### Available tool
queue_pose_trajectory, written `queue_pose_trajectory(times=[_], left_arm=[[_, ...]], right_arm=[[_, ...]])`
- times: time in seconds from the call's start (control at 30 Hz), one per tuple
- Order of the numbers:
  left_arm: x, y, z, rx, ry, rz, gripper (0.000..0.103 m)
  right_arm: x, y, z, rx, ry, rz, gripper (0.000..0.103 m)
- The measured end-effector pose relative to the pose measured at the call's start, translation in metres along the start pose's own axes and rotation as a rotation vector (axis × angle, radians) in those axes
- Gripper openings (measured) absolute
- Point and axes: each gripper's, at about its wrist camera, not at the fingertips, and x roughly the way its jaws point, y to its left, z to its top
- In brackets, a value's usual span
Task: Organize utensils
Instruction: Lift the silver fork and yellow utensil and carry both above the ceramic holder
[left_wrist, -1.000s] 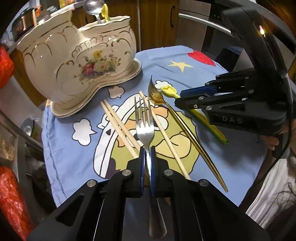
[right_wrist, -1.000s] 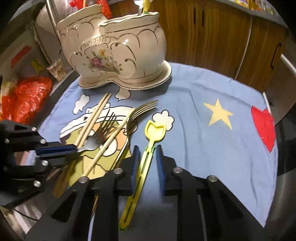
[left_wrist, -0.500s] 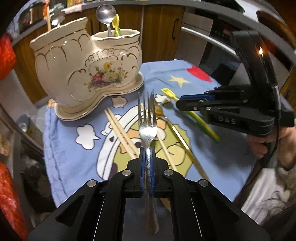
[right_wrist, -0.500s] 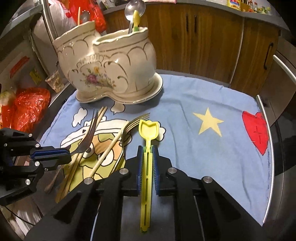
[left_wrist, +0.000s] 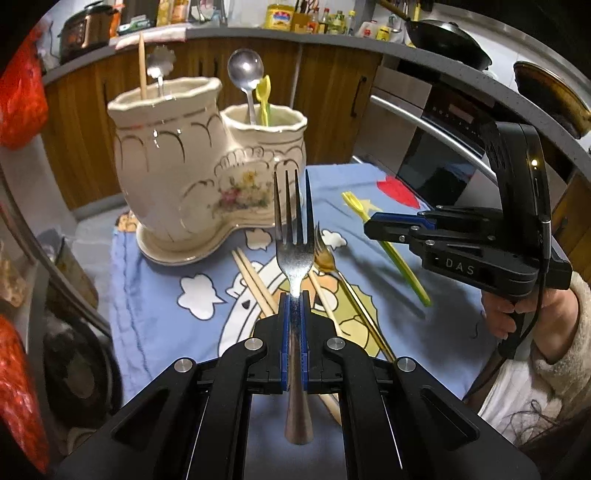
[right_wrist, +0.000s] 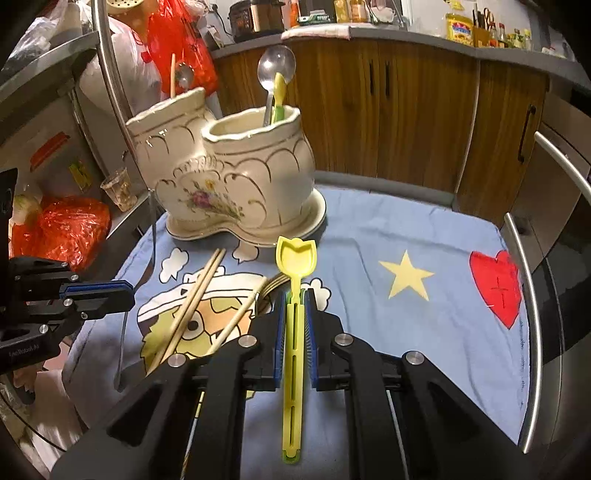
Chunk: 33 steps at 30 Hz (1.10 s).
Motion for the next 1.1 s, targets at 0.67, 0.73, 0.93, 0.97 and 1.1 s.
queue_pose_trajectory(times=[0.67, 0.73, 0.93, 0.97, 1.1], left_arm=[[-0.036, -0.011, 0.001, 0.073, -0.101, 0.036, 0.005], [-0.040, -0.011, 0.001, 0.073, -0.112, 0.037, 0.005], [-0.058, -0.011, 0.008, 0.074, -0.163, 0.032, 0.005], [-0.060, -0.010, 0.010, 0.073, -0.170, 0.032, 0.005], [-0.073, -0.001, 0.025, 0.041, -0.206, 0.016, 0.005]], right_arm=[[-0.021, 0.004, 0.006, -0.011, -0.126, -0.005, 0.010], [-0.022, 0.003, 0.007, -0.009, -0.131, -0.005, 0.010], [-0.034, 0.005, 0.015, 0.020, -0.183, 0.008, 0.010], [-0.037, 0.005, 0.017, 0.025, -0.195, 0.012, 0.010], [-0.046, 0.006, 0.030, 0.034, -0.244, 0.017, 0.010]])
